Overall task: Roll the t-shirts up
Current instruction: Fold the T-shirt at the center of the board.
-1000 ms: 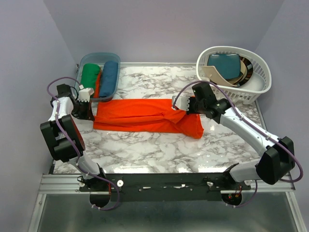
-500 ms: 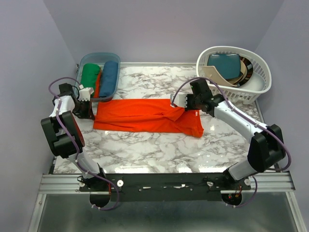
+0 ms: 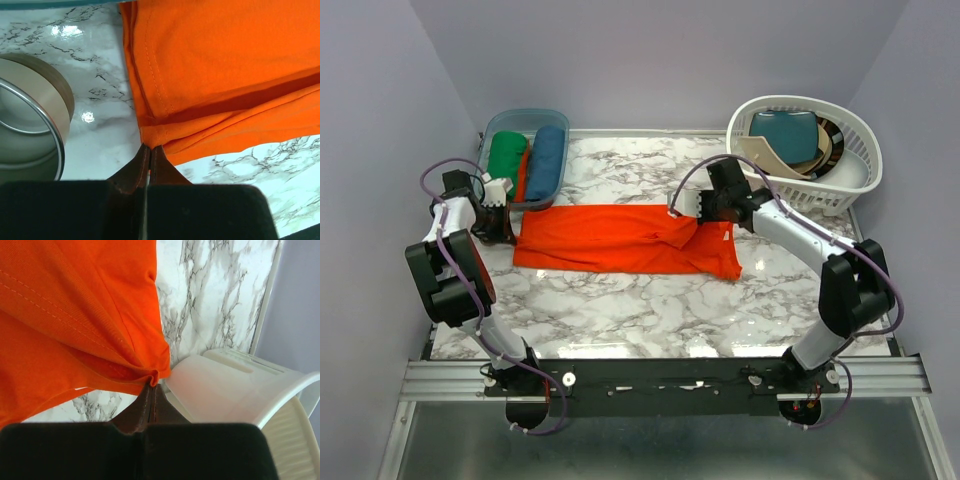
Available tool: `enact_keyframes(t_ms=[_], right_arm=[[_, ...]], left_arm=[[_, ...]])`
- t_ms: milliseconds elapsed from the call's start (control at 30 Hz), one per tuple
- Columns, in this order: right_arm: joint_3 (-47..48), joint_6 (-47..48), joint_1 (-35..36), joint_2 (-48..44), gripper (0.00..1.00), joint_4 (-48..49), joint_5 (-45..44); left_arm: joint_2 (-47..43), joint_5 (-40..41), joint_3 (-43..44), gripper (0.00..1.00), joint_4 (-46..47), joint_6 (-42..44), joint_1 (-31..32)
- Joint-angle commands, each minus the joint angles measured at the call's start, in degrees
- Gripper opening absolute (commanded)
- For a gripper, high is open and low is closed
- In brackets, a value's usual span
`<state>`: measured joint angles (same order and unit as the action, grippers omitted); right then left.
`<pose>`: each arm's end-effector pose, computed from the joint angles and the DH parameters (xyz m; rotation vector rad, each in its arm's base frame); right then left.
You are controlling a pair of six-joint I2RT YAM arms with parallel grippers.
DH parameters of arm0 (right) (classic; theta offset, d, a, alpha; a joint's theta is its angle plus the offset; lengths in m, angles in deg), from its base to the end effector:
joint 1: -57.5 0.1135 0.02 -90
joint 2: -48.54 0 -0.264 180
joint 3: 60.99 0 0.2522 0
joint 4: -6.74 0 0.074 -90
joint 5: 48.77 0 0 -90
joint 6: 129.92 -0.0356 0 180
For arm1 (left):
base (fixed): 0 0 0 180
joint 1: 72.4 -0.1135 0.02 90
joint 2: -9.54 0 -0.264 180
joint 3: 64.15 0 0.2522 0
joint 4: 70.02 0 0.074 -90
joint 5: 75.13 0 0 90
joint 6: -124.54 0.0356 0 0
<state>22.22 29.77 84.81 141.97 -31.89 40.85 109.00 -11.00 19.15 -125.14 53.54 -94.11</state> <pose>0.3165 0.1632 0.2498 -1.8350 1.6276 -0.3404 0.3213 0.1112 0.2033 0.0377 2.6537 -0.4190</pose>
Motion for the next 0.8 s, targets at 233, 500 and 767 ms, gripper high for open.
enact_keyframes(t_ms=[233,500,767], right_arm=[[2.8,1.68,-1.29,5.27,0.01,3.06,0.91],[4.99,-0.96,-1.38,8.0,0.01,4.73,-1.29],[5.61,-2.71,-1.29,9.31,0.01,5.79,-1.81]], left_arm=[[1.0,2.49,2.18,0.15,1.29,-2.31,1.24],[-5.31,5.21,-0.27,0.29,0.4,-1.43,1.24],[-14.29,0.47,-6.16,0.41,1.38,0.77,1.32]])
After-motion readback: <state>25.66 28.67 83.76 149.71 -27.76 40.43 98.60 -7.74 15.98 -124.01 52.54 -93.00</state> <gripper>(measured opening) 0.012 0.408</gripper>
